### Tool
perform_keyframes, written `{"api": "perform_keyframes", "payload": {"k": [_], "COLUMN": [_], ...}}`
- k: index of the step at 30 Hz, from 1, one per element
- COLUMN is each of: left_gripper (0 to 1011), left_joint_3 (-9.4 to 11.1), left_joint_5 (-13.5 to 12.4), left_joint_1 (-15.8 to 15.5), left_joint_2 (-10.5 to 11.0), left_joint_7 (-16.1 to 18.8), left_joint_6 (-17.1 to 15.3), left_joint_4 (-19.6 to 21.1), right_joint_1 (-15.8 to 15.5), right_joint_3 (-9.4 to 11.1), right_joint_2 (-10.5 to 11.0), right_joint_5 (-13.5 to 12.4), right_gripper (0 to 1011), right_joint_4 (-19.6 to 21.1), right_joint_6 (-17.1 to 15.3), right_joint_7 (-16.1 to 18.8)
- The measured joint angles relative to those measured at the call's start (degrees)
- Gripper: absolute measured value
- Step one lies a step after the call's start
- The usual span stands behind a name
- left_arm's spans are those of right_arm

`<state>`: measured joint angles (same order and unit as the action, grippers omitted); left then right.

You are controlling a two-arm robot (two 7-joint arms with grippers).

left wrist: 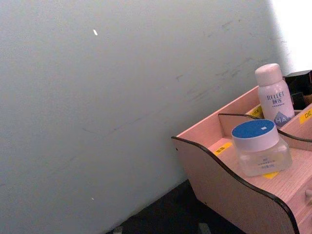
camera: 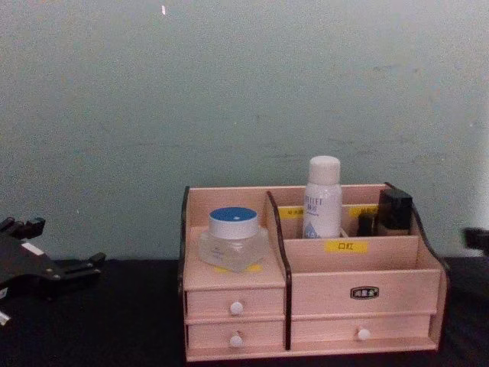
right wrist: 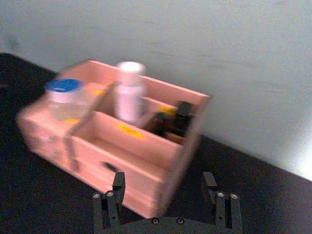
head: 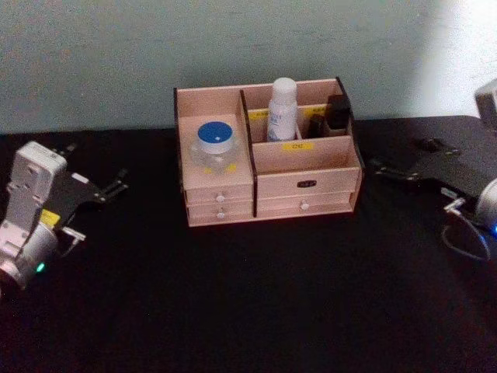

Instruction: Pick up the facial cleanser and watermelon frost from the table and place them into the tiered storage box.

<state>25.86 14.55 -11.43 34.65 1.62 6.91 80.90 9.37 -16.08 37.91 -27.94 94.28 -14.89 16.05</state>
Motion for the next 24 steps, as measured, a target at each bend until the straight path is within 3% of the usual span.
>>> {"api": "perform_keyframes", "payload": {"k": [4, 9, 16, 24], "left_gripper": [1001, 1001, 1002, 1001], "left_joint_3": [0.0, 0.0, 0.0, 0.0], "left_joint_5": [0.0, 0.0, 0.0, 0.0], "left_joint_1": [-0.01, 0.0, 0.0, 0.0], "left_joint_2": [0.0, 0.0, 0.0, 0.0], "left_joint_7": [0.0, 0.0, 0.0, 0.0], "left_joint_6": [0.0, 0.0, 0.0, 0.0], "left_joint_4": [0.0, 0.0, 0.0, 0.0], "right_joint_1": [-1.82, -1.46, 0.21, 0.9], "right_joint_3": [2.68, 3.6, 2.75, 1.61], "right_joint_2": [-0.69, -3.56, -7.58, -9.88], "right_joint_5": [1.7, 4.31, 6.84, 8.61], "right_gripper": [1003, 1002, 1002, 1003], "right_joint_4": [0.32, -2.72, -8.13, -11.95], "right_joint_6": [-0.37, -1.48, -1.89, -2.0], "right_joint_7": [-5.59, -11.42, -14.81, -15.12]}}
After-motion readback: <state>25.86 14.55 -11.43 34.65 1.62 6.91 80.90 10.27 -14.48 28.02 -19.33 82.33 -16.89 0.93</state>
